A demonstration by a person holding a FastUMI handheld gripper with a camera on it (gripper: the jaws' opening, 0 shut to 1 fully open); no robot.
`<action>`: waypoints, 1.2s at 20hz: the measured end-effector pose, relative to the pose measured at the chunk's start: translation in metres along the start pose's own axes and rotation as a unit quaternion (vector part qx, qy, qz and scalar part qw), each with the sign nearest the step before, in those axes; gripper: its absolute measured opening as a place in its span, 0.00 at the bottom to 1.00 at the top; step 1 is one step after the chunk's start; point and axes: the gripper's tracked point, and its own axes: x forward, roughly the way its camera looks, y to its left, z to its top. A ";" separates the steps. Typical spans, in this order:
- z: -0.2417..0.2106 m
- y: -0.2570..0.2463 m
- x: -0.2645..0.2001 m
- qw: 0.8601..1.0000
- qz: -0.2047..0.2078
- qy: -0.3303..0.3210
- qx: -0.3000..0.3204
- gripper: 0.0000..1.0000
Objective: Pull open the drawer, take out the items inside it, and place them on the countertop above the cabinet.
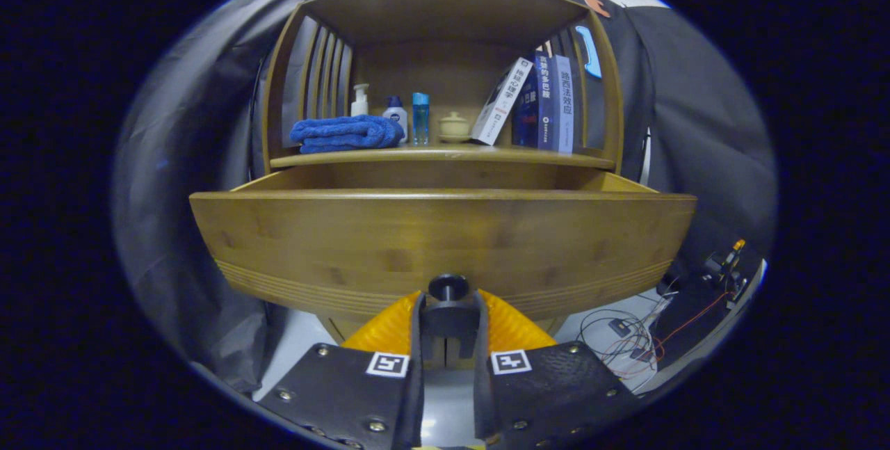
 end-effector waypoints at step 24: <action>0.083 0.005 -0.074 0.997 0.010 -0.081 0.015 0.95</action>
